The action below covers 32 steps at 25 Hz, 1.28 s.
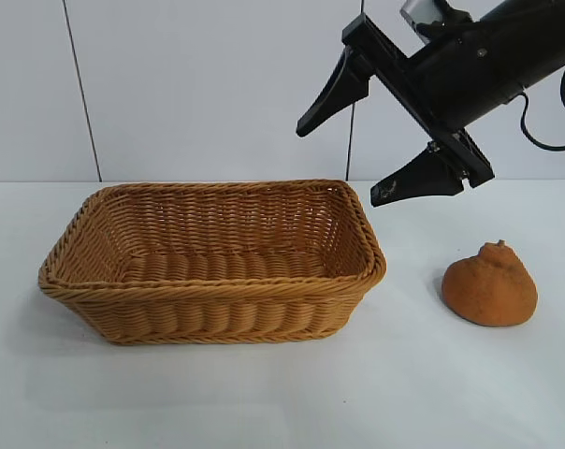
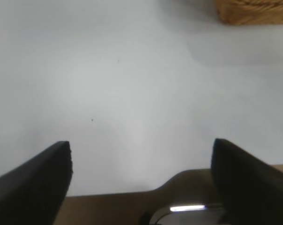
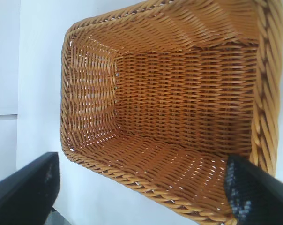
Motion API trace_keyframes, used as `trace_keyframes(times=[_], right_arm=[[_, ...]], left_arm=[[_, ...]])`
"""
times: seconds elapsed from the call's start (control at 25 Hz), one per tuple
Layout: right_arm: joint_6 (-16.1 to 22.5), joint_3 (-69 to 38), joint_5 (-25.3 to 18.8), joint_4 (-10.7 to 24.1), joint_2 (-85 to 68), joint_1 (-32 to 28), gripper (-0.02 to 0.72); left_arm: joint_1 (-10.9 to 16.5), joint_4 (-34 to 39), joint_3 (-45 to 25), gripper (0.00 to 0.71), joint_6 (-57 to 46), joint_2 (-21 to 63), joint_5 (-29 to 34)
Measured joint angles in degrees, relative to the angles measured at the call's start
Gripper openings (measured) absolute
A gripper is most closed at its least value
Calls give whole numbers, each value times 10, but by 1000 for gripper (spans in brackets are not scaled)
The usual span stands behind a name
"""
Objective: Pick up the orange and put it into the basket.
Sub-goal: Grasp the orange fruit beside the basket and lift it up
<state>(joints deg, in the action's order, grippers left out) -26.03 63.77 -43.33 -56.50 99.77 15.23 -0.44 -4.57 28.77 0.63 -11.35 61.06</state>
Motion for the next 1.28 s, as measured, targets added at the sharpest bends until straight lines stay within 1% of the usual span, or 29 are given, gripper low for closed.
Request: trace_keyframes(times=[0.12,0.16,0.24,0.32,0.4,0.44,0.56,0.64,0.68,0.72,0.76,0.8,0.88,1.04,1.16,1.28], right_arm=[[0,24,-11,24,0,0,652],[1,38,-15,37,0,0,652],[13,67,-20,70,0,0,652],[38,102,-27,109,0,0,652],[72,132,-28,159,0,0,652],[95,146,-30,192,0,0,652],[169,179,-35,304,0,0,652],[233,193,-48,390,0,-3,652],[257,194,-55,427,0,-7,652],[280,195,-66,452,0,-14,652],[295,195,-78,476,0,-21,652],[302,195,-90,491,1,-32,652],[306,195,-116,500,5,-55,652],[291,195,-158,488,34,-83,652],[278,195,-166,478,66,-85,652],[275,195,-167,476,107,-85,652]], left_arm=[[0,-1,0,582,0,29,0],[0,-1,0,582,0,45,0],[0,-1,0,582,0,79,0],[0,1,0,582,-6,108,0],[0,8,0,582,-6,115,0],[0,11,0,582,-6,116,0],[0,15,0,582,-6,116,0],[0,15,0,582,-6,116,0],[0,15,0,582,-6,116,0],[0,15,0,582,-6,116,0],[0,15,0,582,-6,116,0],[0,15,0,582,-6,116,0],[0,15,0,582,-6,116,0],[0,15,0,582,-6,116,0],[0,15,0,582,-6,116,0],[0,15,0,582,-6,116,0]])
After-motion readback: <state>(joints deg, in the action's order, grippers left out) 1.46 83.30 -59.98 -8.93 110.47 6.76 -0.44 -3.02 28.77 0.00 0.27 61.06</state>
